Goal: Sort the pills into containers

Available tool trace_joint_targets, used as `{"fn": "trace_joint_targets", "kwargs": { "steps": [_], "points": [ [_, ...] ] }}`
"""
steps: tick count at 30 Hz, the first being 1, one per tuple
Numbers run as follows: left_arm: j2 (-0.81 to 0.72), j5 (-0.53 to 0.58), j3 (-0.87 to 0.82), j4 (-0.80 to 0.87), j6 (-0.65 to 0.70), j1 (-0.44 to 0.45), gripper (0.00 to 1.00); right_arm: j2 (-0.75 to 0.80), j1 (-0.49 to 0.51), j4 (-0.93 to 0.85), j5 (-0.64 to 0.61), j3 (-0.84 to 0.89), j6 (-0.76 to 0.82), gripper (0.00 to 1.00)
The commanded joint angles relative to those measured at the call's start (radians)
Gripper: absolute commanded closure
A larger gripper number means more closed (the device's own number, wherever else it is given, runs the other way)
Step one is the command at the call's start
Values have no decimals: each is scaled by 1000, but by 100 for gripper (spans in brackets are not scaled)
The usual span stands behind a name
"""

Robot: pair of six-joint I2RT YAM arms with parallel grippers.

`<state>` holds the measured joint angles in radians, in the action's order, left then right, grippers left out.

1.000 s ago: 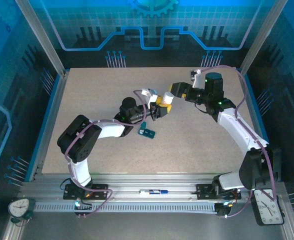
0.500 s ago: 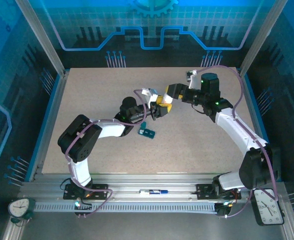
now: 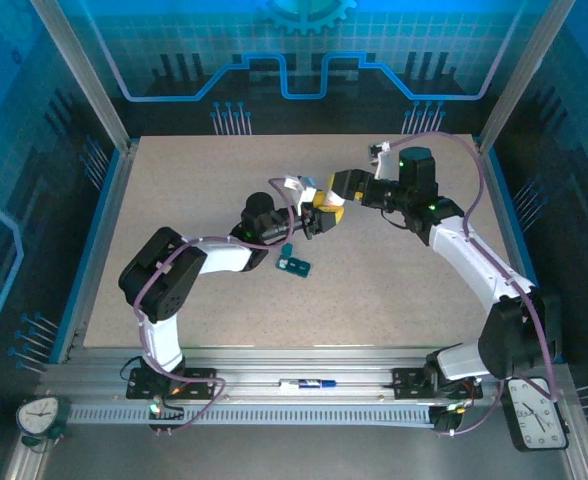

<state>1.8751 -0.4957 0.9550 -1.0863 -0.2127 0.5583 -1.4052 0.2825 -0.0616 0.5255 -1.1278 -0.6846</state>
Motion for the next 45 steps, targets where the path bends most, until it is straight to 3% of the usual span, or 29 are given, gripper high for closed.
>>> {"fn": "trace_joint_targets", "kwargs": {
  "steps": [1, 33, 45],
  "points": [
    [13, -26, 27, -30, -21, -10, 100, 26, 13, -14, -12, -21, 13, 24],
    [31, -20, 29, -32, -17, -26, 100, 76, 53, 1, 10, 16, -47, 25],
    [29, -27, 27, -32, -17, -30, 100, 85, 72, -62, 0, -91, -20, 25]
  ]
}}
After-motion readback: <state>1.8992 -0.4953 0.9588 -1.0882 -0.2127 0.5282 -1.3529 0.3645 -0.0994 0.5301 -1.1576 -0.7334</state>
